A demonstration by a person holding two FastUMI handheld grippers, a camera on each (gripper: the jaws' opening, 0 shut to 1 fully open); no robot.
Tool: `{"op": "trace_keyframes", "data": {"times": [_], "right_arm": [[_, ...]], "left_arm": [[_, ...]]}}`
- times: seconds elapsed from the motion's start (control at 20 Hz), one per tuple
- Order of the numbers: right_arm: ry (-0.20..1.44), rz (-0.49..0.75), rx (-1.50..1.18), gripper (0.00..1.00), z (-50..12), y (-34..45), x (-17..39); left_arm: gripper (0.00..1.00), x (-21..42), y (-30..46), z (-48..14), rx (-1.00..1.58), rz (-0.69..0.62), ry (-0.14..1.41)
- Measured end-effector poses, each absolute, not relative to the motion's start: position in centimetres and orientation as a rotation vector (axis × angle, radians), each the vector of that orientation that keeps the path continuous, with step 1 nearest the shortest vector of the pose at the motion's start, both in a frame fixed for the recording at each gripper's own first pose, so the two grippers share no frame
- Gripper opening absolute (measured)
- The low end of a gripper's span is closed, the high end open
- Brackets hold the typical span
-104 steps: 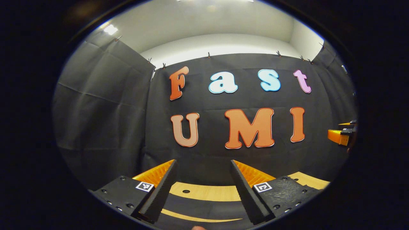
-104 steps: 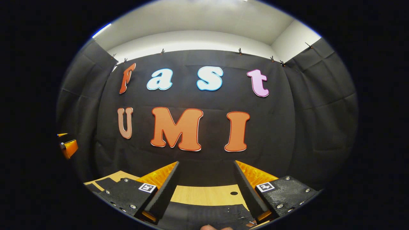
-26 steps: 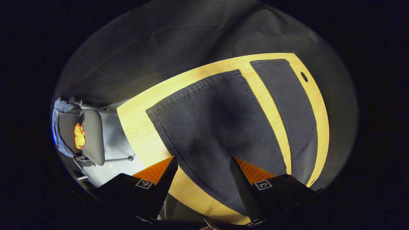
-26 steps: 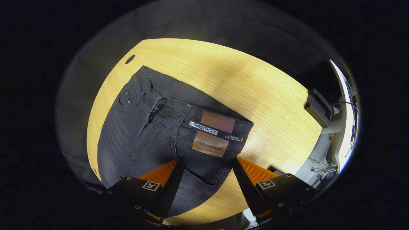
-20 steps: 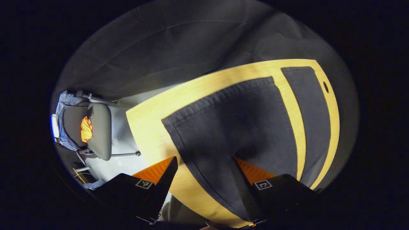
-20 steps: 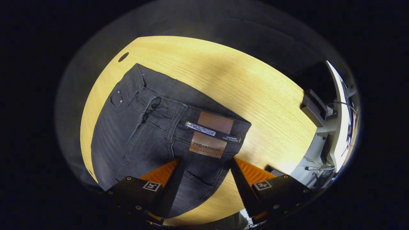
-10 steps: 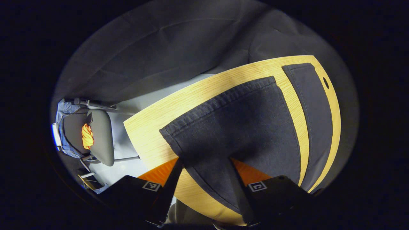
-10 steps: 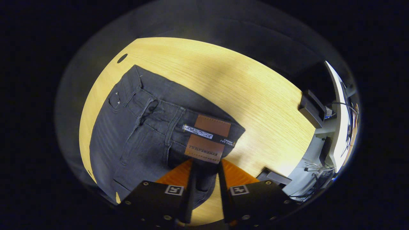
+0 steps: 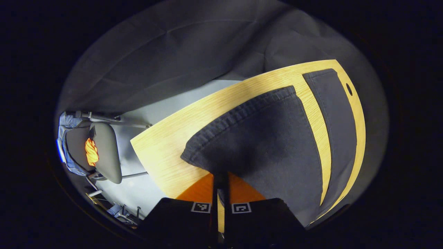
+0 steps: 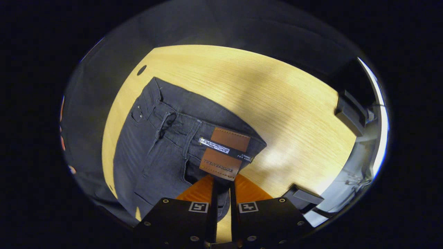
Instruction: Grasp the waist and the cuffs of the jeans and fold them to make the two legs overlap; first hold the waist and fold one-third of the jeans toward the cuffs, then hold the cuffs and fold the remaining one-third in the same direction to finish folding.
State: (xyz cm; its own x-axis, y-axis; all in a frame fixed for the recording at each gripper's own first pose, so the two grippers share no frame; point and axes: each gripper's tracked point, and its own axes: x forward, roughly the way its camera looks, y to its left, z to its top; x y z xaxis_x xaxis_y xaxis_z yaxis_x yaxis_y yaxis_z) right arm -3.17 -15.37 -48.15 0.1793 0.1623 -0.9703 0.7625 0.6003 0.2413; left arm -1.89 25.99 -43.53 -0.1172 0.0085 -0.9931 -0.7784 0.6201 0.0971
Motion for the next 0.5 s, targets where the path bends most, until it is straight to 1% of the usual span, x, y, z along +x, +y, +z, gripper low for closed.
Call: {"op": "trace_keyframes", "data": {"times": [0.1,0.15,0.3,0.5], "right_arm": [[1.321,-0.513,0.975,0.17,-48.1,-15.3,-3.1],[1.297,-0.529,1.014,0.08,-48.4,-15.0,-2.7],[1.250,-0.520,1.043,0.08,-47.7,-14.8,-2.4],[1.195,-0.510,1.038,0.08,-46.3,-14.7,-1.8]], "left_arm": [[0.07,-1.9,26.0,-43.3,-0.662,0.696,1.526],[0.07,-1.8,26.0,-42.9,-0.673,0.675,1.506],[0.05,-0.6,25.6,-42.3,-0.723,0.634,1.427],[0.05,3.1,25.1,-39.1,-0.758,0.539,1.290]]}}
